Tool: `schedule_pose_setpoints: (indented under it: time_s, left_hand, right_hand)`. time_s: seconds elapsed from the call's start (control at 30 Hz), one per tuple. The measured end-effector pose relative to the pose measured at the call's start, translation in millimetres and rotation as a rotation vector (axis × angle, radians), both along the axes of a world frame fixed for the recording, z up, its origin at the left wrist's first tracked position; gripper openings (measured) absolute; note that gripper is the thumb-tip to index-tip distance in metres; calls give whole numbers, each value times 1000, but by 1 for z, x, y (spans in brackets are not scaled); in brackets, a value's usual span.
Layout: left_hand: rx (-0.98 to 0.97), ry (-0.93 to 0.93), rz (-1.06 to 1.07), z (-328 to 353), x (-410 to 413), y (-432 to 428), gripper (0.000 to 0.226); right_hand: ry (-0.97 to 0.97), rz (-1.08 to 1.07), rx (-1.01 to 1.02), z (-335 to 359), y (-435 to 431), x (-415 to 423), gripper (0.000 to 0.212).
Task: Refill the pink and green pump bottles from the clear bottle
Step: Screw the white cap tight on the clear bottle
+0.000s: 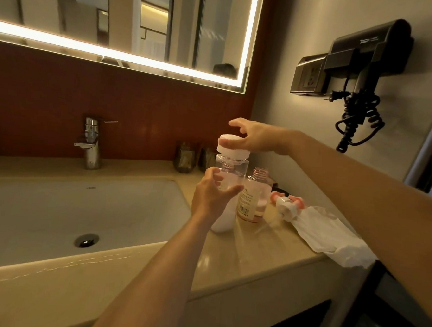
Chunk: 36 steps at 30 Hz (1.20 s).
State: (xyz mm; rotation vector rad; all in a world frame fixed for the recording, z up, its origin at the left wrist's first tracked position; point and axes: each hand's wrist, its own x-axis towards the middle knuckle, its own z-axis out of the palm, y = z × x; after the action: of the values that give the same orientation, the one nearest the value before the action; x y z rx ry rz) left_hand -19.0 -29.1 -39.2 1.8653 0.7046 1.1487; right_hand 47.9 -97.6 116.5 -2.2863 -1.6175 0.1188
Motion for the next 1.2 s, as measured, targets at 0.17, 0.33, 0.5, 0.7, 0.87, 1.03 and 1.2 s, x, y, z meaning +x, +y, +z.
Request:
schedule_pose_setpoints:
  time_s: [0.17,0.33,0.5,0.7,0.87,1.03,1.2]
  left_hand:
    - [4,4,0,-1,1,1,75]
    - [12,1,3,-3,1,1,76]
    - [5,-6,-2,-3,1,1,77]
    - [13,-9,2,-3,2,1,76]
    - [5,-11,2,-5,2,2,77]
    - [0,-14,6,-5,3,2,76]
    - [-3,-9,5,-5,3,2,76]
  right_hand:
    - [0,104,-76,1,-2,5,64]
    - [-168,86,55,-5,2,7,62]
    - [-259,-1,126,-13,6,5,64]
    - [-201,-27,-38,0,1,-1,70]
    - [-141,99,4,-1,-4,-2,57]
    - [-39,138,-36,3,-1,4,56]
    - [128,139,-73,5,-4,8,58]
